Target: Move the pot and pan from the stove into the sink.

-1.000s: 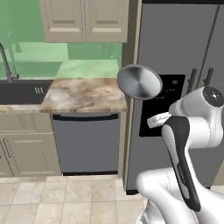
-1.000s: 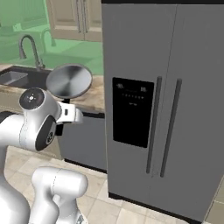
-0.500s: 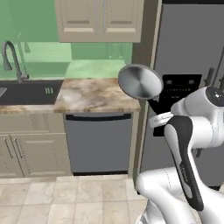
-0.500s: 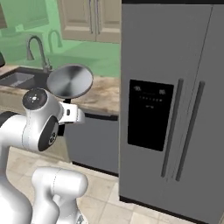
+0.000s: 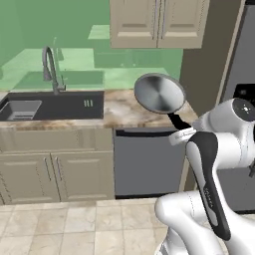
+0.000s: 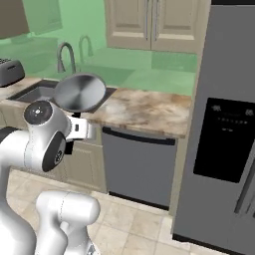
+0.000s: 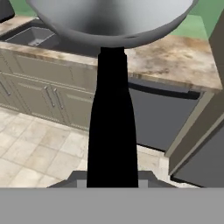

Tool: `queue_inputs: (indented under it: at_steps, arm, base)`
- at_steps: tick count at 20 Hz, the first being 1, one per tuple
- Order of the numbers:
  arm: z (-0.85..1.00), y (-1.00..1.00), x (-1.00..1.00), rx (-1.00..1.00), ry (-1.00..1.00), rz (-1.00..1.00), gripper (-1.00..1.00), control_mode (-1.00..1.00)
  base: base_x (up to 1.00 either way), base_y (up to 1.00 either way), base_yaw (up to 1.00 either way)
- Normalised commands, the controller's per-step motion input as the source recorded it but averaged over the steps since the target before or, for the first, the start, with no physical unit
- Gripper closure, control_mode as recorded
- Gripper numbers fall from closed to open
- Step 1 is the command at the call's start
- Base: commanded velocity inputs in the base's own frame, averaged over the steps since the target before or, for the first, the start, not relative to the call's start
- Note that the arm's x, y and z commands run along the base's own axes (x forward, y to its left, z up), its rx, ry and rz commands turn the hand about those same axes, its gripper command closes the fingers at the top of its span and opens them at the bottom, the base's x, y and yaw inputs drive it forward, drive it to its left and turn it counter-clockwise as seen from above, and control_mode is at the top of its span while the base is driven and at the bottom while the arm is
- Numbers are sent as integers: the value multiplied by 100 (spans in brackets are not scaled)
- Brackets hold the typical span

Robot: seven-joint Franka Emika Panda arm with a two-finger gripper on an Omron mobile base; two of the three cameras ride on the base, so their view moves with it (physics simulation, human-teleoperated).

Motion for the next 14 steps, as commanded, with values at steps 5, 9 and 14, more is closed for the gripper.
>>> queue_inputs:
  at_steps: [5, 9, 14]
  arm:
    - [0, 0, 0, 0, 0, 0, 100, 100]
    - [0, 0, 0, 0, 0, 0, 100, 100]
    - [0, 0, 0, 0, 0, 0, 100, 100]
  base:
    - [2, 86, -7]
    - [0, 57, -8]
    - [0, 9, -1]
